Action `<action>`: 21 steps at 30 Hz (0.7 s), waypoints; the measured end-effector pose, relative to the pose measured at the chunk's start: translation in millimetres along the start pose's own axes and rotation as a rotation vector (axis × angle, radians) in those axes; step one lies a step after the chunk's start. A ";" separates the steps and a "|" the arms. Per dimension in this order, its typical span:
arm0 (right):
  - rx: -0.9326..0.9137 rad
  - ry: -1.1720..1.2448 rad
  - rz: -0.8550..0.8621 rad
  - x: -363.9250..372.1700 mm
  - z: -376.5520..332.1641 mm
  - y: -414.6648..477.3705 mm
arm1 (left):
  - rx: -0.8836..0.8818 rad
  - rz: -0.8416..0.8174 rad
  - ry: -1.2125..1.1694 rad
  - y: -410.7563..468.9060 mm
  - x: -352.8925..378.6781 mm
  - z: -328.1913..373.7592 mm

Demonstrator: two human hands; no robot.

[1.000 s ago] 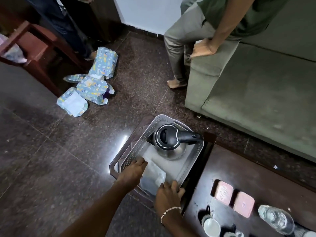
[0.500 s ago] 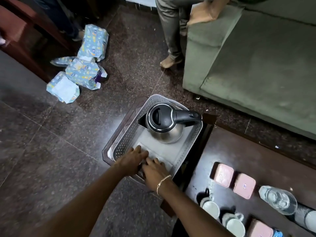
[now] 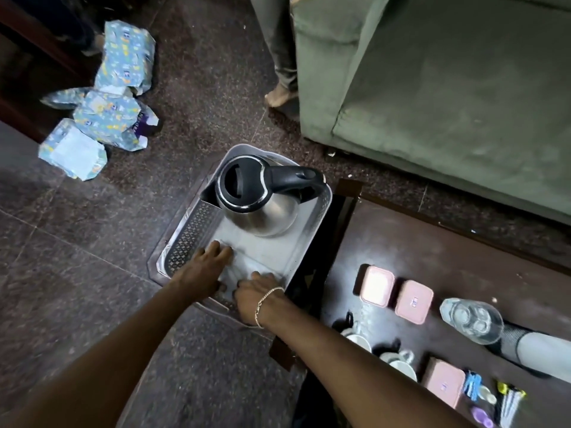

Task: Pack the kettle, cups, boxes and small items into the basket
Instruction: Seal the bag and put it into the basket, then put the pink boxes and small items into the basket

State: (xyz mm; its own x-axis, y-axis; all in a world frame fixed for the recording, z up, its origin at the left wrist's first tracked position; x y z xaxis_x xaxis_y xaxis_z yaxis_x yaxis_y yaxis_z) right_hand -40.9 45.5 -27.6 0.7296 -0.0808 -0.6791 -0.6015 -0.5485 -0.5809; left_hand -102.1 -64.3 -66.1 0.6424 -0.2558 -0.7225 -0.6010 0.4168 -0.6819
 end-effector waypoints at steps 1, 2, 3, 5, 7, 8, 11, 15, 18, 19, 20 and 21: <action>0.006 -0.017 0.003 0.3 -0.2 -1.6 | -0.013 0.009 0.000 -0.2 -0.4 -0.5; 0.014 -0.036 0.007 1.7 0.3 -4.1 | -0.026 0.020 0.002 -0.5 -0.4 0.2; 0.020 -0.051 0.014 2.4 -0.1 -6.5 | -0.037 0.032 0.003 -0.9 -0.4 1.4; 0.027 -0.062 0.034 2.3 -1.4 -12.5 | -0.054 0.056 -0.006 -2.6 -0.8 4.3; 0.011 -0.041 0.068 -0.3 -3.2 -20.8 | -0.077 0.066 -0.018 -5.1 -2.1 5.2; -0.010 -0.022 0.105 -2.8 -3.6 -27.2 | -0.085 0.073 -0.021 -6.7 -2.5 6.0; -0.118 0.069 0.287 -10.8 -2.2 -58.3 | -0.095 0.109 -0.016 -14.3 -8.3 12.9; -0.109 0.143 0.507 -13.1 17.9 -116.8 | -0.095 0.241 -0.021 -33.7 -33.2 48.2; -0.058 0.222 0.600 -10.9 44.1 -165.9 | -0.111 0.331 -0.074 -48.4 -57.9 88.2; -0.040 0.266 0.634 -10.2 55.1 -185.6 | -0.102 0.357 -0.102 -52.5 -64.8 104.7; -0.015 0.306 0.674 -9.3 66.6 -206.6 | -0.086 0.378 -0.133 -56.0 -70.6 122.0; 0.014 0.328 0.711 -6.9 77.6 -224.8 | -0.067 0.397 -0.159 -59.4 -76.1 139.2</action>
State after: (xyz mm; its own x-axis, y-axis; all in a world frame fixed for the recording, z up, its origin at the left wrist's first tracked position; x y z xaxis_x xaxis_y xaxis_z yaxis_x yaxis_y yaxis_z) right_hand 64.0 233.9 72.9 0.2252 -0.6520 -0.7240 -0.9629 -0.2626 -0.0630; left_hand -49.0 51.9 45.3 0.4175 0.0523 -0.9072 -0.8423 0.3968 -0.3647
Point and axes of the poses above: each hand's wrist, its own y-axis towards the middle knuckle, its own x-axis out of the palm, z = x × y, the point moved 7 cm from there along y, towards the middle knuckle, and after that the axes turned 4 degrees about -z, right-handed, at the moved point
